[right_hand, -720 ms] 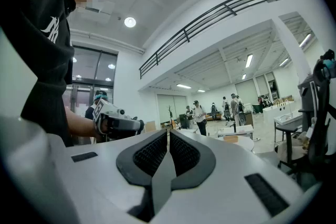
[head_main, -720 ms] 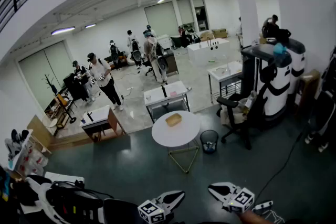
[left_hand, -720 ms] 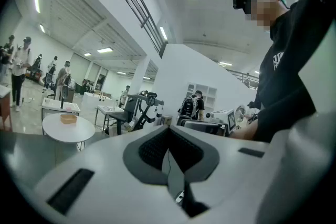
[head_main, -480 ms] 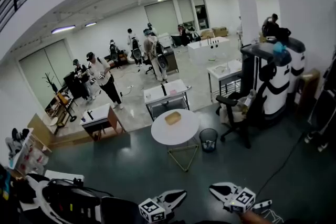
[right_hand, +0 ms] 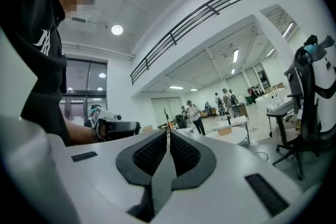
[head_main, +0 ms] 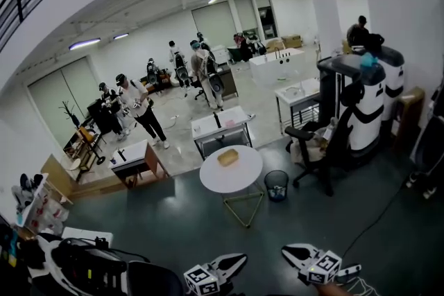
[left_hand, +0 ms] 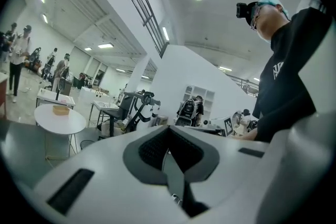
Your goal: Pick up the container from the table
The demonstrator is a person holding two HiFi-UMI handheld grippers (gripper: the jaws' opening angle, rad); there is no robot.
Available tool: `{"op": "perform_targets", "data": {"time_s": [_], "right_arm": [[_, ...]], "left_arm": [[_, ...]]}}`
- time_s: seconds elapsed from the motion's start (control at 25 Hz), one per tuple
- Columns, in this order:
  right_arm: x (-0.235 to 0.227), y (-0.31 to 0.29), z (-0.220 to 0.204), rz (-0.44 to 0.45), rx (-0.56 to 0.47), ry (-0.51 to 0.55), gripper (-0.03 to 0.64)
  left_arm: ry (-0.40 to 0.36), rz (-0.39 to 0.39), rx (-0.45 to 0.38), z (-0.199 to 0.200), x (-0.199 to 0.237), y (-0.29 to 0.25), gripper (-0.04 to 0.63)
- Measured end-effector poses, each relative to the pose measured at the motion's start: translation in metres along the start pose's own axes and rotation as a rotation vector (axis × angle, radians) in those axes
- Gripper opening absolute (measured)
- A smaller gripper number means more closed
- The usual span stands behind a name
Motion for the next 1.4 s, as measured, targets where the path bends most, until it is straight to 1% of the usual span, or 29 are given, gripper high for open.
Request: {"op": "perform_targets", "data": {"time_s": [0.12,0.2,0.32,0.44,0.64,0.8,0.92,1.04,1.12,1.32,1.4], "right_arm": [[0.005,0.006,-0.006,0.012,0.018,-0.038,0.044],[0.006,0.014,-0.015,0.010,0.041,-0.069,0.044],[0.002,0.023,-0.036,0.012,0.067,-0.075,0.044],[0.003,0.024,-0.040,0.016,0.078,-0.096,0.044],[-0.004,0.021,-0.047,0.003,0.092,-0.135,0.044],[-0.023,0.015,-0.048,-0.041,0.119,-0.132,0.044],[-0.042,0.006,-0.040,-0.060,0.132,-0.124,0.044],[-0.060,-0.011,-0.029,-0.049,0.143,-0.105,0.043],[-0.074,-0.025,-0.025,-0.040,0.155,-0.098,0.044],[-0.116,-0.068,-0.016,-0.025,0.173,-0.086,0.043],[-0.131,-0.088,-0.007,-0.017,0.172,-0.072,0.044]], "left_arm": [[-0.037,0.037,0.023,-0.008,0.003,-0.003,0.003],[-0.062,0.048,0.031,-0.005,0.001,-0.004,0.003],[-0.073,0.056,0.025,-0.003,-0.001,-0.001,0.003],[-0.065,0.066,0.025,-0.011,-0.003,0.000,0.003],[-0.006,0.074,0.044,-0.030,0.003,0.001,0.003],[0.050,0.069,0.033,-0.039,0.023,-0.014,0.003],[0.044,0.062,-0.002,-0.024,0.046,-0.030,0.003],[0.023,0.055,-0.031,-0.002,0.068,-0.045,0.003],[0.015,0.052,-0.034,0.007,0.082,-0.053,0.003],[0.040,0.052,-0.037,0.014,0.130,-0.069,0.003],[0.040,0.050,-0.044,0.024,0.152,-0.075,0.003]]}}
Point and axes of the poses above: the fingertips, and each gripper's own axes: y backward along the fingers, x to its left, z out of its top, the point moved 2 cm from there along y, backward along the fingers, and after that the axes turned 12 degrees about z, right-handed, at the moved point
